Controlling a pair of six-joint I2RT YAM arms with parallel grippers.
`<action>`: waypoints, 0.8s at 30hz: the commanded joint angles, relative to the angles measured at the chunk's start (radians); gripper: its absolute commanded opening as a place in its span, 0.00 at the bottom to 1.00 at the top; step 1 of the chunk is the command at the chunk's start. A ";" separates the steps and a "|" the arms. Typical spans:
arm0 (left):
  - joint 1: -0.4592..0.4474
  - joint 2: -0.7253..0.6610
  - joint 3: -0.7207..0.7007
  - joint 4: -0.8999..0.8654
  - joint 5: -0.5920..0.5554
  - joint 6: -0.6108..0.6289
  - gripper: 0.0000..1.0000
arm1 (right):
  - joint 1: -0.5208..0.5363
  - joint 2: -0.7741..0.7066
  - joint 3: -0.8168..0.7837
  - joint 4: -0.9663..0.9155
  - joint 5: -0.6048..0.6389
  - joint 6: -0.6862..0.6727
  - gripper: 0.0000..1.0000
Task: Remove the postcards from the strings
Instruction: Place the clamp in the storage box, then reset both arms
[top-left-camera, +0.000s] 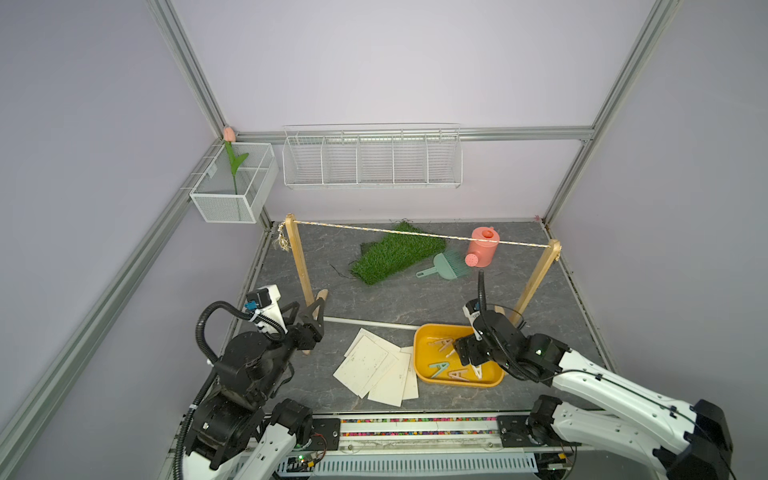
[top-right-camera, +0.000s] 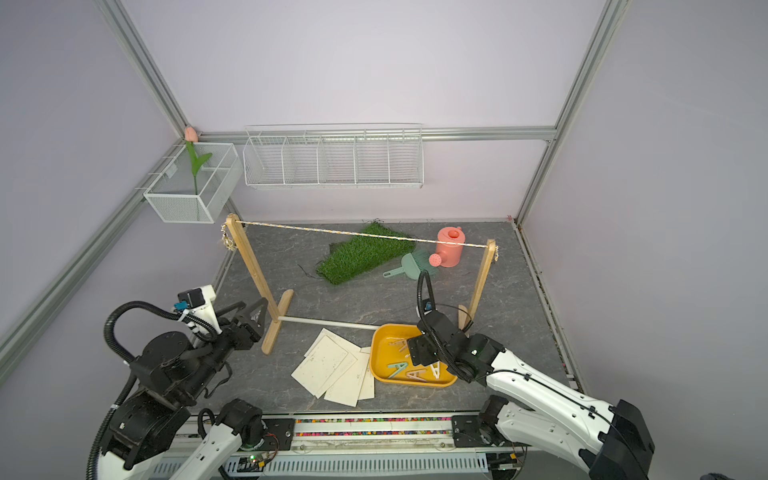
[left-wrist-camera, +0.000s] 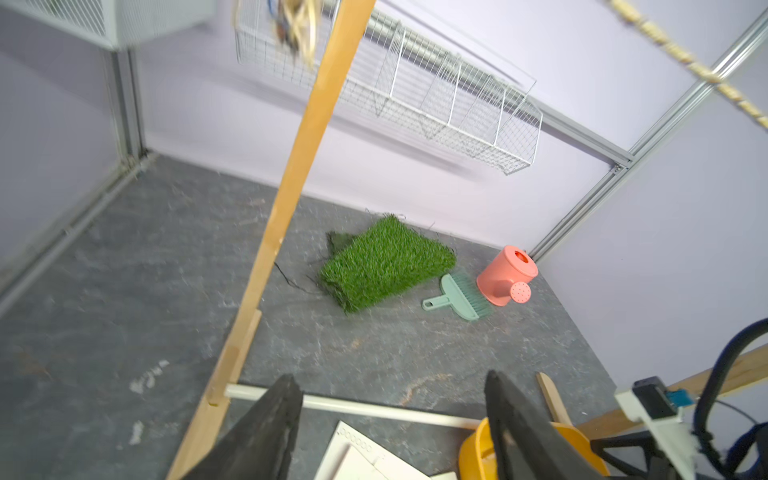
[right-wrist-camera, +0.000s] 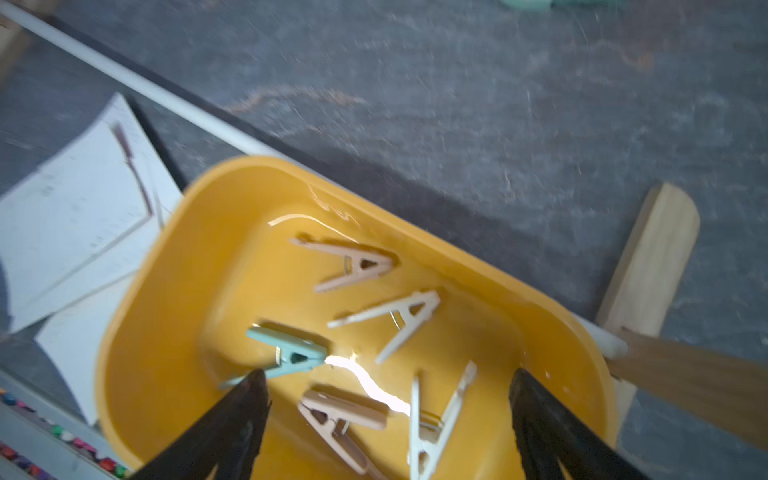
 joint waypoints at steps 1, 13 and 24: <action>0.005 -0.035 0.046 0.014 -0.075 0.154 0.76 | -0.006 0.010 0.049 0.183 -0.062 -0.101 0.95; 0.005 -0.137 0.079 -0.018 -0.235 0.346 0.83 | -0.030 0.249 0.283 0.127 -0.364 -0.211 0.96; 0.004 -0.109 0.034 -0.003 -0.359 0.436 0.86 | -0.040 -0.061 0.073 -0.420 -0.384 0.202 0.97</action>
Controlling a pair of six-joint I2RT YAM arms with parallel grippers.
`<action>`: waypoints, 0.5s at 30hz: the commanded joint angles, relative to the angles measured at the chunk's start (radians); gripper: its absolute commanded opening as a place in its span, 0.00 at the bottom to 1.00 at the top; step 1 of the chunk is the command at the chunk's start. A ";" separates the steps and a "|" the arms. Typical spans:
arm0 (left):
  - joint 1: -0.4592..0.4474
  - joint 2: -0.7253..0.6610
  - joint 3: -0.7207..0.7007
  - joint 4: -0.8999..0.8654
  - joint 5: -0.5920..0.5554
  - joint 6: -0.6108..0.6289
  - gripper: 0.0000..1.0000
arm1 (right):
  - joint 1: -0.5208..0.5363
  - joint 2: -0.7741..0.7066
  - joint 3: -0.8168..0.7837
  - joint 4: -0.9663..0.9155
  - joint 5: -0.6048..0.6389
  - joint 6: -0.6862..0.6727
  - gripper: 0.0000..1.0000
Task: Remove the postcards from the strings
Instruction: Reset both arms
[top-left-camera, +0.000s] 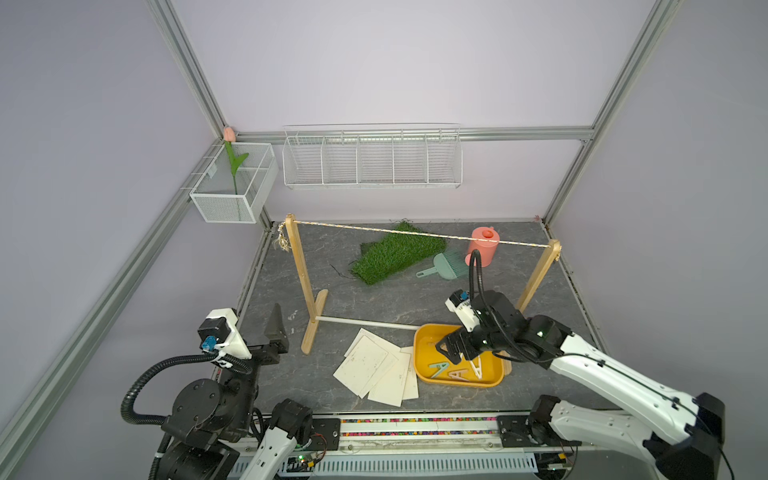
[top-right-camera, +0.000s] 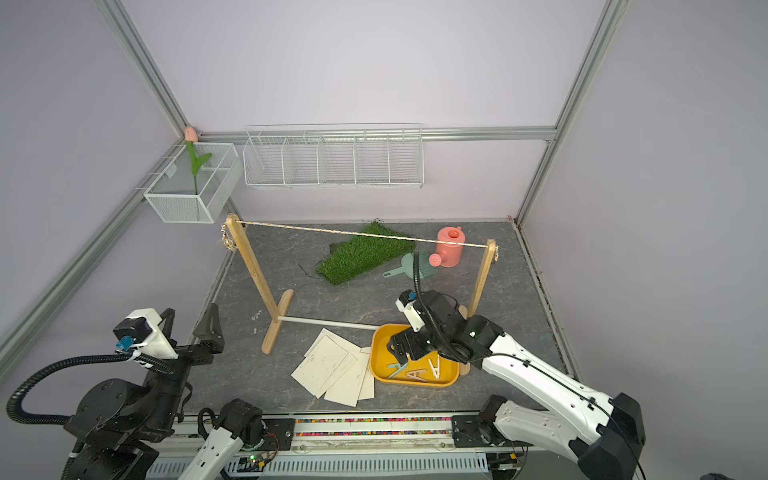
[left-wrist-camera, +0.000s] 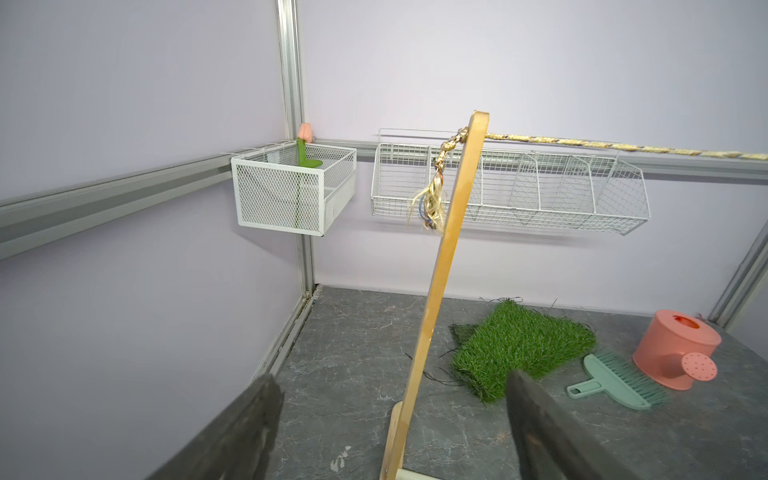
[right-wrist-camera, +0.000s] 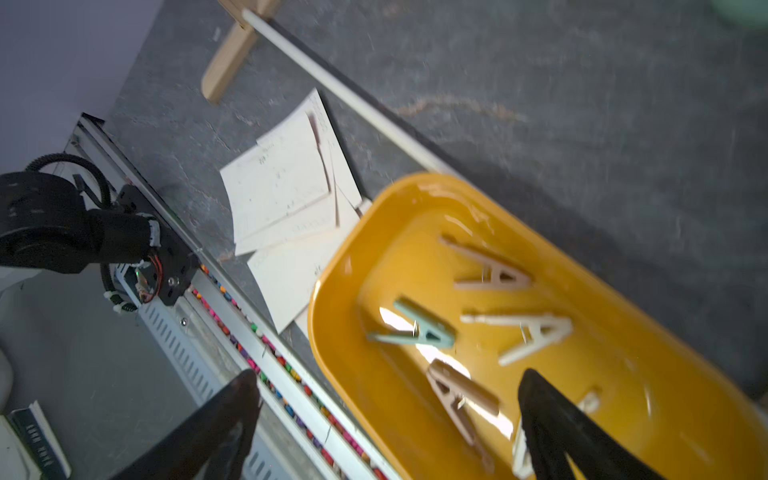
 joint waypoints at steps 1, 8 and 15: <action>0.004 0.050 -0.028 0.012 -0.013 0.032 0.86 | -0.008 -0.148 -0.103 -0.269 -0.008 0.241 0.97; 0.002 0.177 -0.069 0.120 0.540 0.039 0.82 | -0.029 -0.524 -0.038 -0.650 0.296 0.524 0.95; -0.056 0.380 -0.044 0.174 0.781 0.058 0.82 | -0.029 -0.519 0.118 -0.783 0.662 0.586 0.92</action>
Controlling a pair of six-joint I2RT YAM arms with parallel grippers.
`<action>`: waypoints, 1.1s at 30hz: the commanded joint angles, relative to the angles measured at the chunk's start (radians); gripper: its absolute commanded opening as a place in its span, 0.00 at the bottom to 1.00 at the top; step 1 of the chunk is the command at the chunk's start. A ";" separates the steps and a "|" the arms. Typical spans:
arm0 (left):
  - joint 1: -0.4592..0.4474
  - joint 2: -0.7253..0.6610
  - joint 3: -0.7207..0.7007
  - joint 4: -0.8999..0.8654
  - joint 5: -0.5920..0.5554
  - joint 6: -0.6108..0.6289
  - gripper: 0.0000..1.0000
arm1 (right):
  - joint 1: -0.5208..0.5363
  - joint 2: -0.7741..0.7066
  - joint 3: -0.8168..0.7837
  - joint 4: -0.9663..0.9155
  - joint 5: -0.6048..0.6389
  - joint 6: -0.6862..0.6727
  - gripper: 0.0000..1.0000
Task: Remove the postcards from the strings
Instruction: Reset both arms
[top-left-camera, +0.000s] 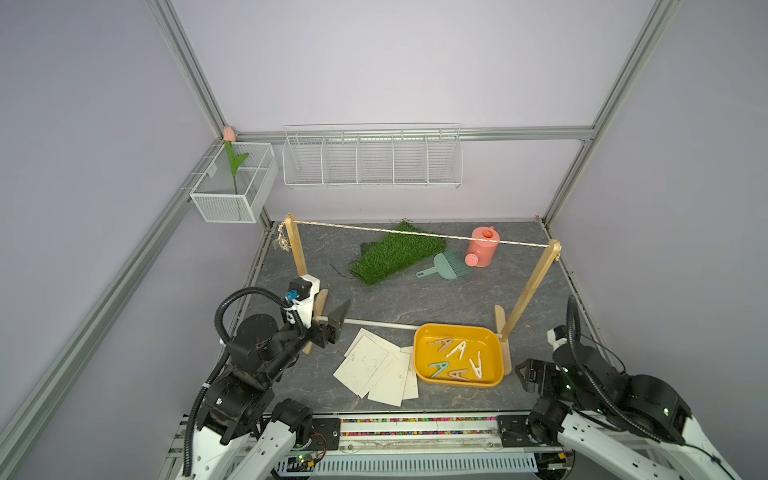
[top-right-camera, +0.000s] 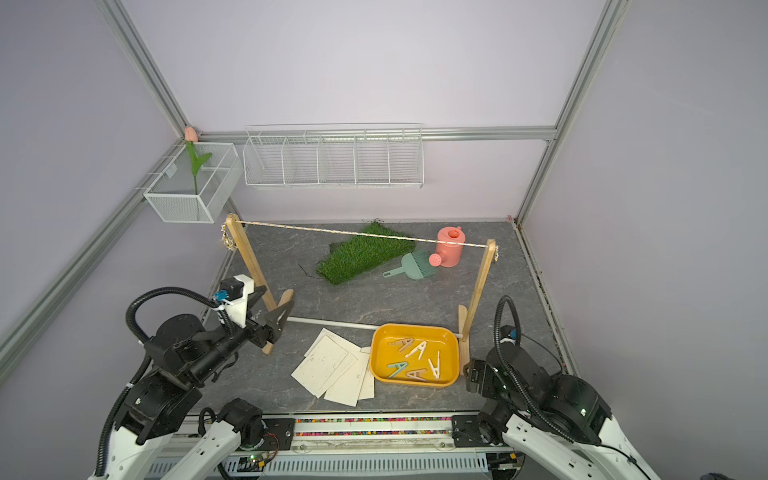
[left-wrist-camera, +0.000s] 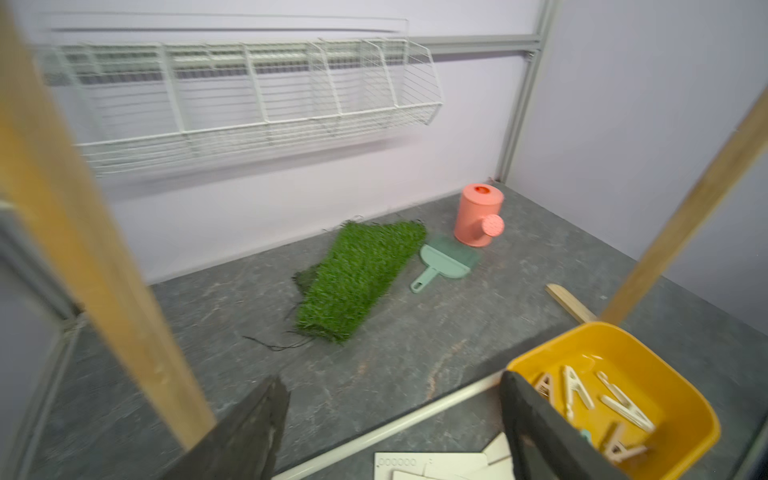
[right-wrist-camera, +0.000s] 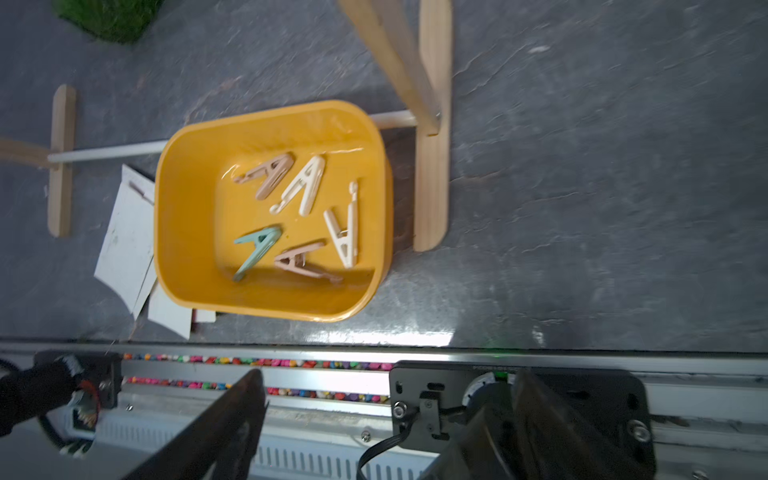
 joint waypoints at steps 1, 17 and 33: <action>-0.030 0.085 0.037 0.027 0.148 0.031 0.82 | -0.005 0.041 0.048 -0.073 0.239 0.072 0.92; -0.053 0.307 0.094 0.064 0.117 -0.064 0.78 | -0.009 0.124 0.320 0.241 0.568 -0.269 0.91; -0.057 0.306 0.090 0.074 0.140 -0.109 0.78 | -0.964 0.383 0.374 0.613 -0.345 -0.367 0.81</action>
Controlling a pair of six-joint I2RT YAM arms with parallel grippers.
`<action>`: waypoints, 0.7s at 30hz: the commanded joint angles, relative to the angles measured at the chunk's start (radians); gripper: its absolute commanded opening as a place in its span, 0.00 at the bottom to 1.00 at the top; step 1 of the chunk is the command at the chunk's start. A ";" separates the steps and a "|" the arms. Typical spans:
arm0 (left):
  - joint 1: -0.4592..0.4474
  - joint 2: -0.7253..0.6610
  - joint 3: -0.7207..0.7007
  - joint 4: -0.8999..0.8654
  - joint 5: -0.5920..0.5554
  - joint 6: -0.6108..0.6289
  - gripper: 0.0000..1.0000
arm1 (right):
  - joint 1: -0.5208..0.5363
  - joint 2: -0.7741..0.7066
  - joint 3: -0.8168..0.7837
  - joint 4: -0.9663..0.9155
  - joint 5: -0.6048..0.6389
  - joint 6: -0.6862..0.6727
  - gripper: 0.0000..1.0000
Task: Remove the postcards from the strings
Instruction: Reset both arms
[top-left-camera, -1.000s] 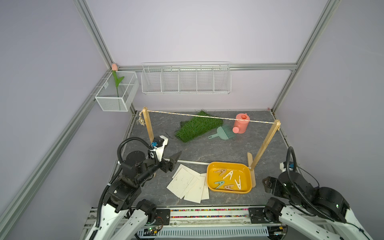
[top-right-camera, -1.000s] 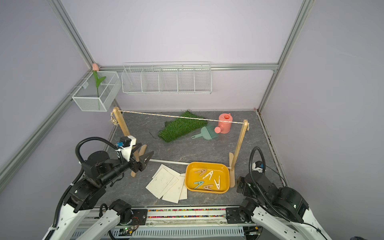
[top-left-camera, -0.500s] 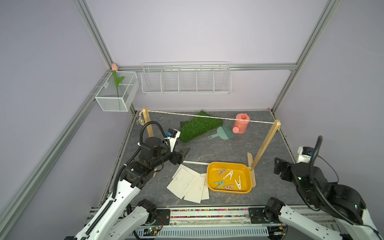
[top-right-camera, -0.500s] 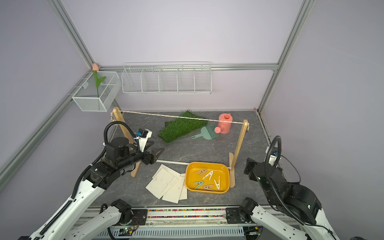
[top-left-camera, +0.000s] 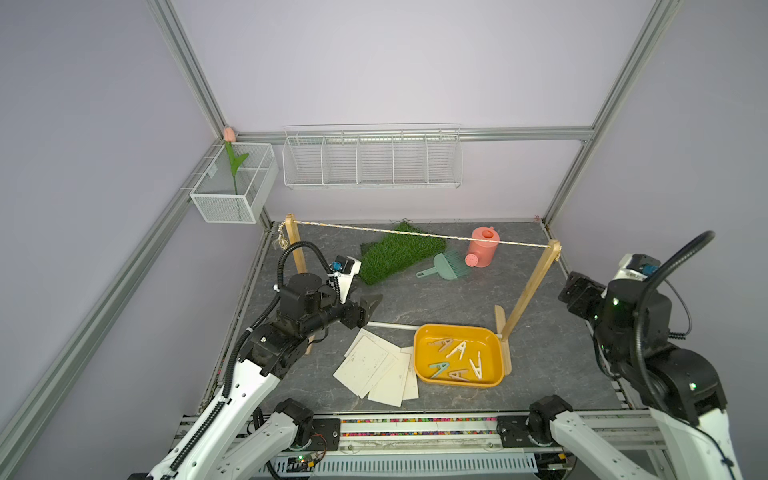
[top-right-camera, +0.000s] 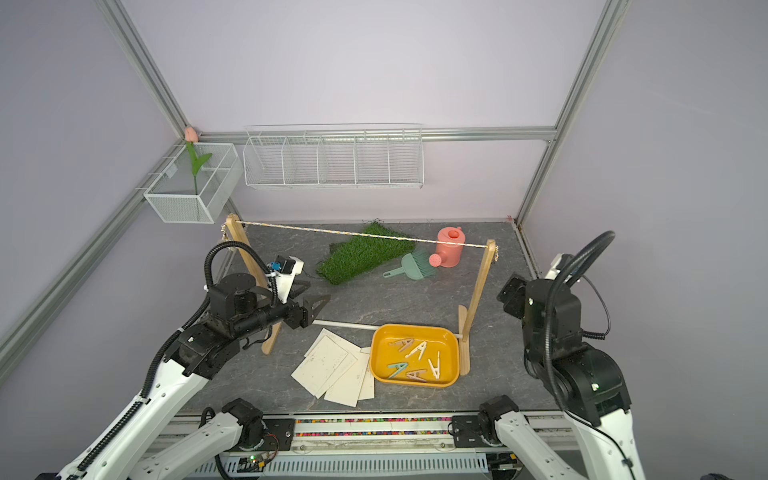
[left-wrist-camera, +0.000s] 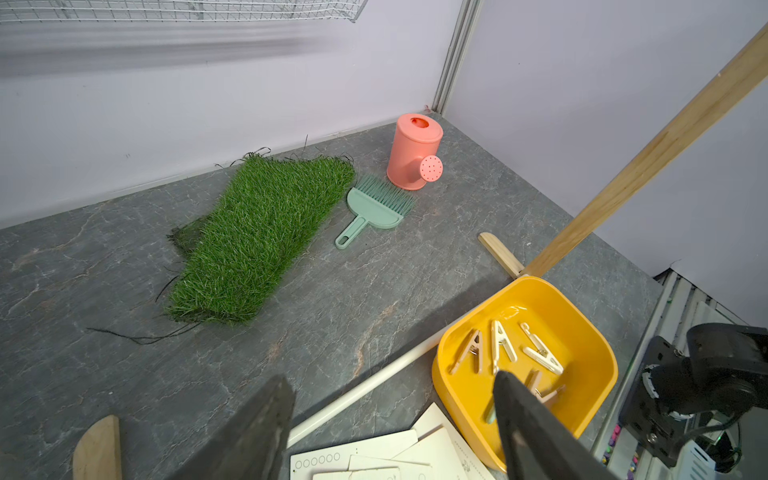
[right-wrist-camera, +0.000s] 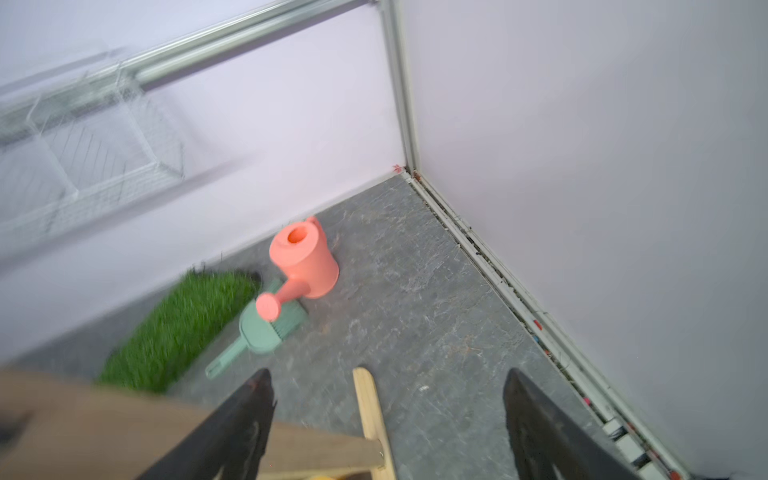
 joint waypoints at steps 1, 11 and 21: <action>-0.008 -0.005 0.026 0.019 0.008 -0.019 0.78 | -0.397 0.040 -0.059 0.146 -0.638 0.081 0.80; -0.008 0.079 -0.068 0.227 -0.277 -0.128 0.81 | -0.545 0.228 -0.246 0.438 -0.736 0.096 0.86; 0.159 0.341 -0.146 0.434 -0.528 -0.181 0.82 | -0.510 0.130 -0.611 0.682 -0.489 -0.067 0.92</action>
